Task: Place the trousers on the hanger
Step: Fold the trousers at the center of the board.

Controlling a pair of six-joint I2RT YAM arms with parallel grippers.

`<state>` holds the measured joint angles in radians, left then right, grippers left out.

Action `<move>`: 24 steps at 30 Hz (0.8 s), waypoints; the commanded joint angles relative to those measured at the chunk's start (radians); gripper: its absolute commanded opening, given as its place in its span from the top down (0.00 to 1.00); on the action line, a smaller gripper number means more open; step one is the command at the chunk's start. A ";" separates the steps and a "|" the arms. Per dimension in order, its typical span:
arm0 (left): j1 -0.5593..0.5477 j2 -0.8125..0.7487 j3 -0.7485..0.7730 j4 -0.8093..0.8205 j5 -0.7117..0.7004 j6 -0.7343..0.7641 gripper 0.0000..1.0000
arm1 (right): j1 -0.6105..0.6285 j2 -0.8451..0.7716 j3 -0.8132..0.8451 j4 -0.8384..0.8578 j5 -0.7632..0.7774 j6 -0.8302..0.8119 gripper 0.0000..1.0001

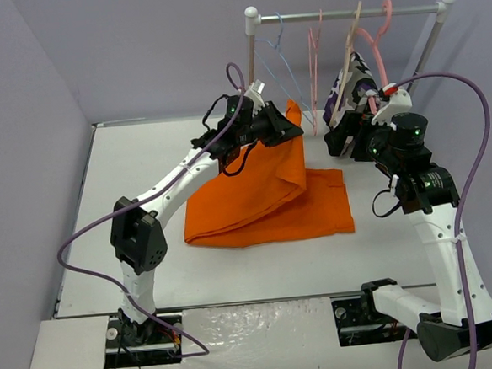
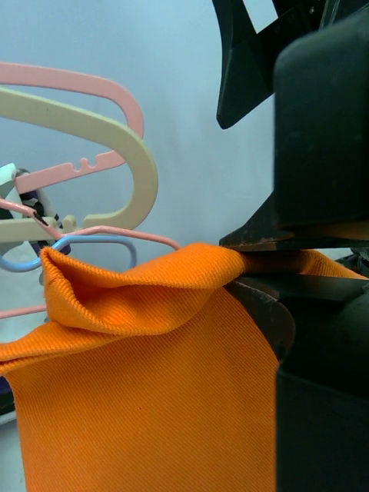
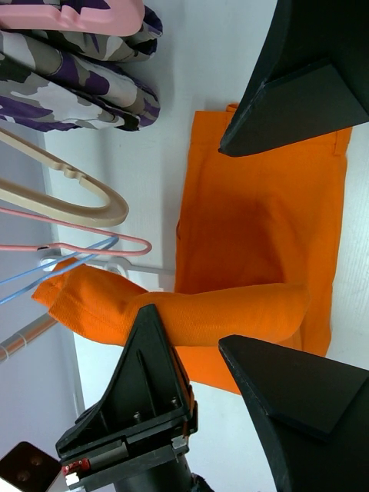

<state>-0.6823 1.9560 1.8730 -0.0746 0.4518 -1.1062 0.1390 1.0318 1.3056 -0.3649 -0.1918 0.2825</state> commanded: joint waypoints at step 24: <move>-0.155 0.233 0.056 0.386 0.034 0.006 0.97 | 0.001 -0.084 -0.101 0.042 0.077 0.009 0.00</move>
<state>-0.8019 2.2038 1.8835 0.1071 0.4802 -1.1007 0.1390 0.9736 1.2125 -0.3723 -0.1460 0.2864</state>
